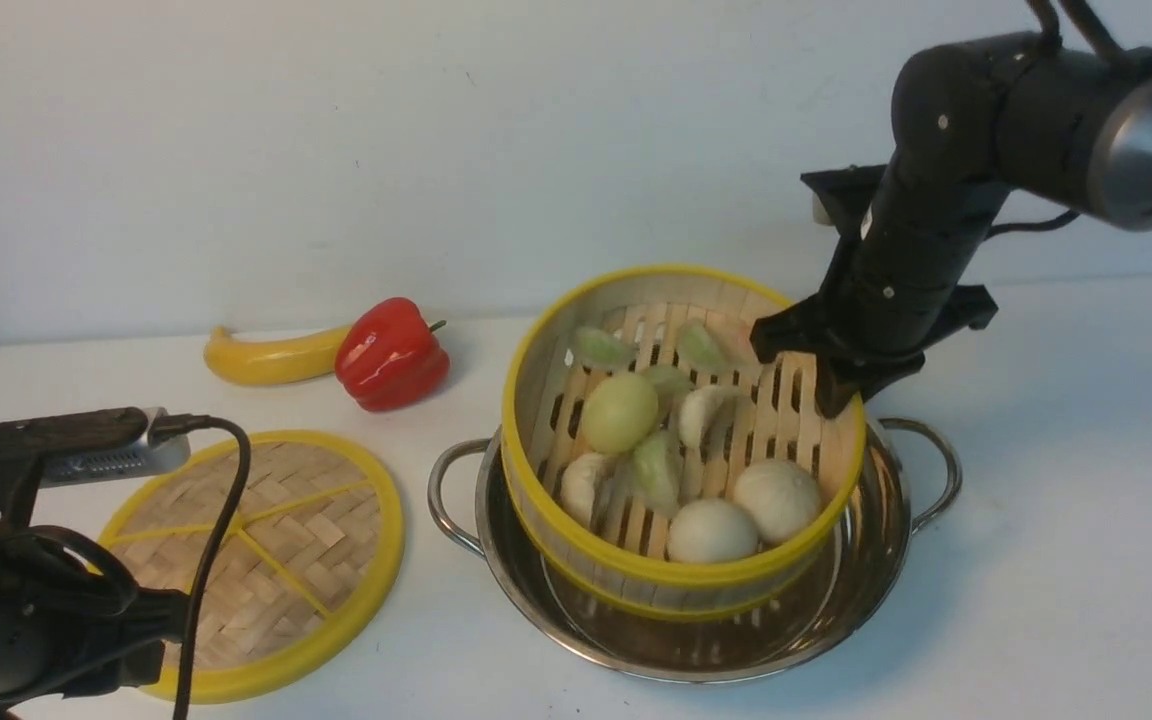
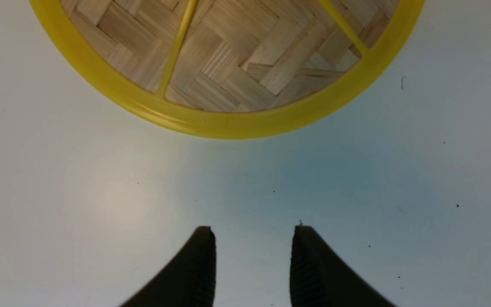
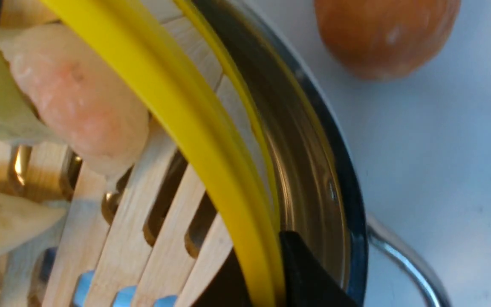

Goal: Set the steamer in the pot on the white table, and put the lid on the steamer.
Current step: 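Place the bamboo steamer basket of food into the steel pot with the right gripper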

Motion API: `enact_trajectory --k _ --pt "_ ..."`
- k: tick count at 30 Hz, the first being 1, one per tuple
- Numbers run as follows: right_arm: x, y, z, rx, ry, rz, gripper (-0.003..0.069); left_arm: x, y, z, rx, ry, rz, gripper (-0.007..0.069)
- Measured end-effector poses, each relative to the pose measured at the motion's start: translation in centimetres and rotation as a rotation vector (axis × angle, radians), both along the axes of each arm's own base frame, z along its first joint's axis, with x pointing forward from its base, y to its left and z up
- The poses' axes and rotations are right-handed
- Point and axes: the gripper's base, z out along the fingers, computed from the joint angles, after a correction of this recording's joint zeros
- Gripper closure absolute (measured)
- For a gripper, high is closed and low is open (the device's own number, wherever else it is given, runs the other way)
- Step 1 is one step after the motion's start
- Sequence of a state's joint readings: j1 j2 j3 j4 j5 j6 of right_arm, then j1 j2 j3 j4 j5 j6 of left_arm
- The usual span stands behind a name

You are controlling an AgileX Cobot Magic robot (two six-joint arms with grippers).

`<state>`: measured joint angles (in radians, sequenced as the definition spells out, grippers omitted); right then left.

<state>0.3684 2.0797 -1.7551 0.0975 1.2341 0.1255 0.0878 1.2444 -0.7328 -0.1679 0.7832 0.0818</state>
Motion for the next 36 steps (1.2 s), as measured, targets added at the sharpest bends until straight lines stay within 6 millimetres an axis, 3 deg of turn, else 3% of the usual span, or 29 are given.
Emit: enact_trajectory --k 3,16,36 --pt "-0.7 -0.5 -1.0 -0.043 0.047 0.019 0.0608 0.0 0.0 0.0 0.0 -0.001 0.0 0.0383" --pt "-0.6 -0.3 -0.9 -0.029 0.035 0.019 0.0608 0.0 0.0 0.0 0.001 -0.002 0.0 0.0383" --pt "0.0 0.0 -4.2 -0.048 0.1 0.039 0.0608 0.0 0.0 0.0 -0.002 -0.003 0.001 0.0383"
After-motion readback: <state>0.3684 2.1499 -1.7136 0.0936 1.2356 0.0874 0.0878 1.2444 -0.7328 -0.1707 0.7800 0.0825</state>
